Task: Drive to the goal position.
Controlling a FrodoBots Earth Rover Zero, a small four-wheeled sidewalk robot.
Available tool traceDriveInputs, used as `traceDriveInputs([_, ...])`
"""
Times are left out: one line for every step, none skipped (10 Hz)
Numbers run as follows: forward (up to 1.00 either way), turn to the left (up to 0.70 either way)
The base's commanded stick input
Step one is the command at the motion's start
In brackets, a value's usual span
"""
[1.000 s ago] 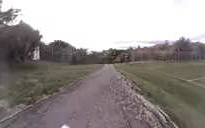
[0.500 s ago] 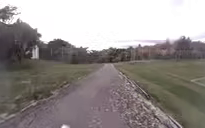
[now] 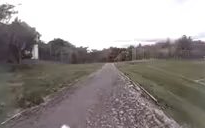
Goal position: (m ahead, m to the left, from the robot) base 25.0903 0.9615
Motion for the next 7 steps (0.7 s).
traceDriveInputs([0.7, 0.0])
traceDriveInputs([0.7, 0.0])
traceDriveInputs([0.7, 0.0])
traceDriveInputs([0.7, 0.0])
traceDriveInputs([0.7, 0.0])
traceDriveInputs([0.7, 0.0])
traceDriveInputs([0.7, 0.0])
